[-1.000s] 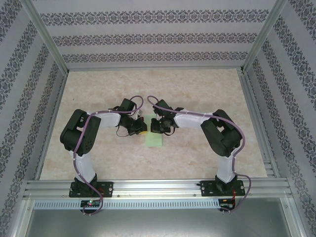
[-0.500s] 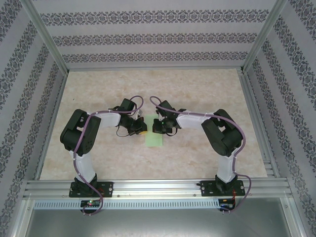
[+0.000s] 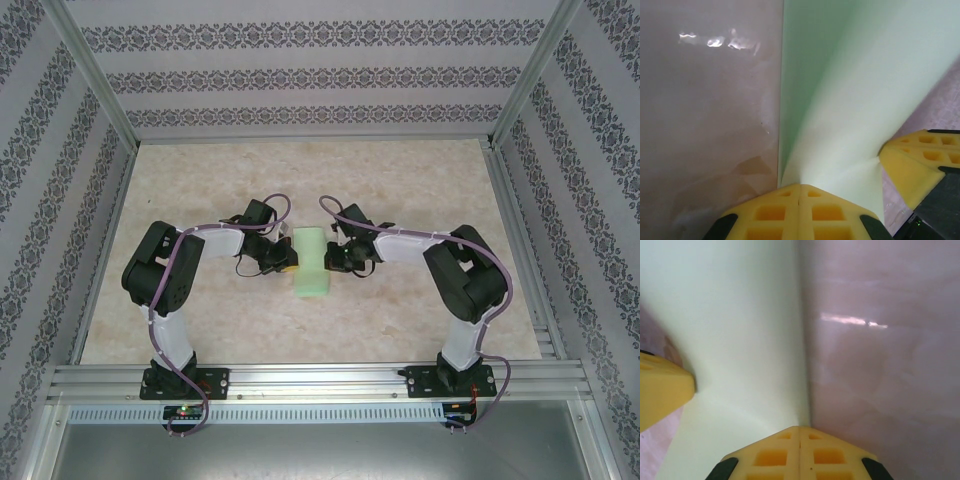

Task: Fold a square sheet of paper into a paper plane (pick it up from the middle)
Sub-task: Fold the square sheet of paper in half at the center of the table.

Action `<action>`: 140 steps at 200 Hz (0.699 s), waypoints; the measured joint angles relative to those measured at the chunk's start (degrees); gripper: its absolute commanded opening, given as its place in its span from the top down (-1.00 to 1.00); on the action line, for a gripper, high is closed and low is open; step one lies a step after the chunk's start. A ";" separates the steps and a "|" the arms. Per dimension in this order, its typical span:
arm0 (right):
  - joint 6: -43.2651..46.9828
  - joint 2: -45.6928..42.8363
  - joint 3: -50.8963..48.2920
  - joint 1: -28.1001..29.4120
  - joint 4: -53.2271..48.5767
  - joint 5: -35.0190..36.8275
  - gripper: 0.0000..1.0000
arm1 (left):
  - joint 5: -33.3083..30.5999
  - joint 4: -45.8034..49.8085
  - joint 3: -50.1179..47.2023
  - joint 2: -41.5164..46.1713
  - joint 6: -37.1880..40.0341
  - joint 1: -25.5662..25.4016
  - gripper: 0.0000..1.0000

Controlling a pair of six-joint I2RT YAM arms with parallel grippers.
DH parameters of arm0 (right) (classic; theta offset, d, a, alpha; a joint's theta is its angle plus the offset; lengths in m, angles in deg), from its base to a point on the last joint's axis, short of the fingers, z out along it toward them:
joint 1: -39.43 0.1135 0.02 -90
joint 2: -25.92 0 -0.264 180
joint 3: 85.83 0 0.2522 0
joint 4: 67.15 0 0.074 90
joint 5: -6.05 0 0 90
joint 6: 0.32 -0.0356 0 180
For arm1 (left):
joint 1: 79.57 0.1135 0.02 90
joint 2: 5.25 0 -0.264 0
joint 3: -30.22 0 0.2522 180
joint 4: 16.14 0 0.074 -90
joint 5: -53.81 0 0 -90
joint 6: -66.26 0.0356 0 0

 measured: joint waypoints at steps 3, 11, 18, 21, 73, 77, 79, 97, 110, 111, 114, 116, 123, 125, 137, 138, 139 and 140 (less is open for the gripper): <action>0.00 -0.31 0.00 -0.13 -0.26 0.13 0.90 | 0.02 0.00 0.00 0.00 0.00 0.00 1.00; 0.09 -1.25 -0.02 -0.31 -0.79 0.37 0.90 | 0.02 0.00 0.00 0.00 0.00 0.00 1.00; 0.11 -2.36 -0.02 -0.31 -0.90 0.50 0.90 | 0.02 0.00 0.00 0.00 0.00 0.00 1.00; 0.09 -2.84 -0.02 -0.31 -0.85 0.52 0.90 | 0.02 0.00 0.00 0.00 0.00 0.00 1.00; -0.55 -2.38 4.61 1.03 3.28 -1.44 0.99 | 0.02 0.00 0.00 0.00 0.02 0.00 1.00; -0.57 -1.68 5.07 1.31 3.61 -1.62 1.00 | 0.02 0.00 0.00 0.00 0.02 0.00 1.00; -0.59 -1.20 5.33 1.49 3.76 -1.79 1.00 | 0.04 0.00 0.00 0.00 0.02 0.00 1.00; -0.96 2.38 6.88 2.91 5.03 -3.10 1.00 | 0.02 0.00 0.00 -0.02 0.02 0.00 1.00; -1.14 4.31 7.17 3.43 5.66 -3.91 1.00 | 0.02 0.00 0.00 -0.02 0.00 0.00 1.00; -1.16 4.50 7.17 3.50 5.66 -4.00 1.00 | 0.02 0.00 0.00 -0.02 0.02 0.00 1.00; -1.18 4.79 7.17 3.52 5.68 -4.15 1.00 | 0.02 0.00 0.00 -0.02 0.02 0.00 1.00; -1.20 4.92 7.17 3.56 5.68 -4.20 1.00 | 0.02 0.02 0.00 -0.02 0.02 0.00 1.00; -1.20 5.66 7.17 3.58 5.73 -4.59 1.00 | 0.02 0.02 0.00 -0.02 0.00 0.00 1.00; -1.22 5.88 7.17 3.54 5.73 -4.66 1.00 | 0.02 0.02 0.00 -0.02 0.02 0.00 1.00; -1.22 6.73 7.17 3.23 5.77 -4.96 1.00 | 0.02 0.00 0.00 -0.02 0.00 0.00 1.00; -1.22 6.84 7.17 3.15 5.77 -4.98 1.00 | 0.02 0.02 0.00 -0.02 0.02 0.00 1.00; -1.22 6.91 7.17 3.10 5.77 -4.98 1.00 | 0.02 0.02 0.00 -0.02 0.02 0.00 1.00; -1.22 6.99 7.17 3.06 5.77 -5.03 1.00 | 0.02 0.02 0.00 -0.02 0.02 0.00 1.00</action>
